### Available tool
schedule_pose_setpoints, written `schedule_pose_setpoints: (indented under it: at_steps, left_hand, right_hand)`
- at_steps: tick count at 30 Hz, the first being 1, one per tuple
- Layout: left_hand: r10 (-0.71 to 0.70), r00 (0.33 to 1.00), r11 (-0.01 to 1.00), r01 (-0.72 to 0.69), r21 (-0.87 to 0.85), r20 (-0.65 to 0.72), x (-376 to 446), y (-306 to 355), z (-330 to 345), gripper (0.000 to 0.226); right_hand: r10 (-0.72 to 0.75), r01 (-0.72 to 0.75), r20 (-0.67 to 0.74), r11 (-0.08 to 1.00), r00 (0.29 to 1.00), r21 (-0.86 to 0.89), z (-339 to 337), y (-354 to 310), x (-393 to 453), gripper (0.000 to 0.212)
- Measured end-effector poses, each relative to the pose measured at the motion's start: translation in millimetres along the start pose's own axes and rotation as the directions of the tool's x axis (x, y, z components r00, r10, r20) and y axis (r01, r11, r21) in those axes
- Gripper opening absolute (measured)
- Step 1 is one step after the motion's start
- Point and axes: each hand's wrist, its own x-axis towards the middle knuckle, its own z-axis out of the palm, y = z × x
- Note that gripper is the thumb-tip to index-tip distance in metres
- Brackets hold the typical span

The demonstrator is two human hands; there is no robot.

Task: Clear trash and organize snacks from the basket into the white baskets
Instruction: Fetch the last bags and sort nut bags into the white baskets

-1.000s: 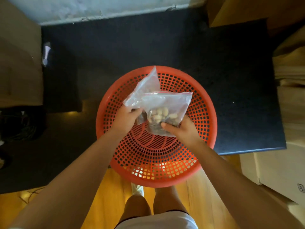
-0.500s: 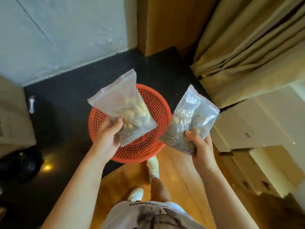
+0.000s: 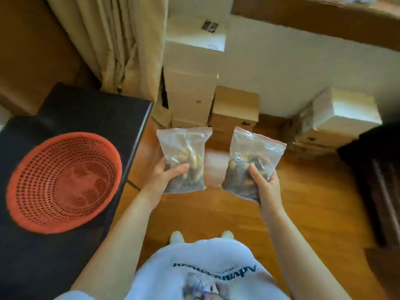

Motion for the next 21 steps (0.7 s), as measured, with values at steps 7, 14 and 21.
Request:
schedule_pose_setpoints:
  at_steps: [7,14,21]
  left_hand:
    - [-0.128,0.943,0.975,0.062,0.215,0.307,-27,-37,171,0.062]
    - [-0.252,0.792,0.916,0.01,0.4,0.557,-93,-100,366,0.056]
    - [-0.349,0.575,0.862,-0.112,0.494,0.74,-162,-156,517,0.047]
  right_hand:
    - [-0.015,0.067,-0.385,0.99,0.923,0.122,-172,14,-89,0.024]
    - [0.053,0.126,-0.652,0.966,0.756,0.225,-342,33,-195,0.019]
    - [0.101,0.27,-0.846,0.922,0.524,0.277,-467,55,-291,0.018]
